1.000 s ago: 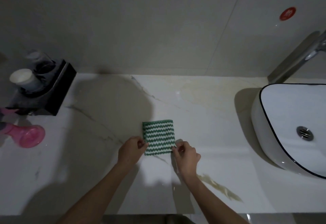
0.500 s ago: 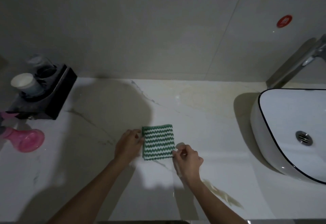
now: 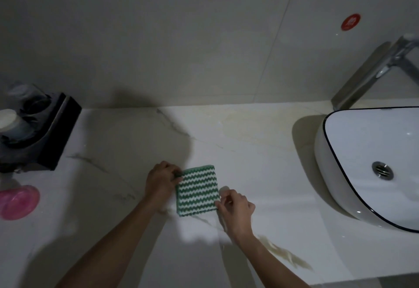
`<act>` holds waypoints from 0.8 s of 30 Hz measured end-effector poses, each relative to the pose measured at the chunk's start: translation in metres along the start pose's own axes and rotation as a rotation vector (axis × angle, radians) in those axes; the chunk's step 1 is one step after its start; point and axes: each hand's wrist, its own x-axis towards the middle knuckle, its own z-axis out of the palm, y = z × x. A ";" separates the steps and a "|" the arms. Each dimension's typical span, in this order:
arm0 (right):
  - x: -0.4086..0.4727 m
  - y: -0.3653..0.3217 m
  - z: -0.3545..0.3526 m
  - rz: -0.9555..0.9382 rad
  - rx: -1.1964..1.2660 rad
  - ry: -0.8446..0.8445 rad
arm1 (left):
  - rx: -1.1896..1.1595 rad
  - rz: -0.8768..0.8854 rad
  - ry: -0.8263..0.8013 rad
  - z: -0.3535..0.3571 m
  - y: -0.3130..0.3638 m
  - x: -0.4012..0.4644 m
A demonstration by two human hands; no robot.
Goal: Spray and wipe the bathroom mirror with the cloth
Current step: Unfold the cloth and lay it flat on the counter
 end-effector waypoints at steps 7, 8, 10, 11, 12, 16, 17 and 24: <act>0.002 0.008 0.003 0.007 0.040 -0.019 | -0.212 -0.053 0.024 -0.006 -0.008 0.003; 0.002 0.009 0.004 0.002 0.048 -0.014 | -0.227 -0.082 0.027 -0.006 -0.009 0.004; 0.001 0.012 0.004 -0.004 0.041 -0.011 | -0.143 -0.104 0.018 -0.004 -0.012 0.004; 0.000 0.013 0.004 -0.009 0.029 -0.011 | -0.085 -0.115 0.011 -0.002 -0.013 0.004; -0.001 0.013 0.004 -0.015 0.012 -0.014 | -0.051 -0.128 0.007 -0.001 -0.013 0.003; -0.002 0.012 0.003 -0.017 -0.023 -0.018 | -0.150 -0.154 0.061 0.005 -0.007 -0.002; -0.002 0.012 0.002 -0.016 -0.020 -0.017 | -0.185 -0.142 0.098 0.006 -0.005 -0.004; -0.002 0.001 -0.003 -0.027 -0.006 0.033 | -0.085 0.074 0.071 0.002 0.005 -0.047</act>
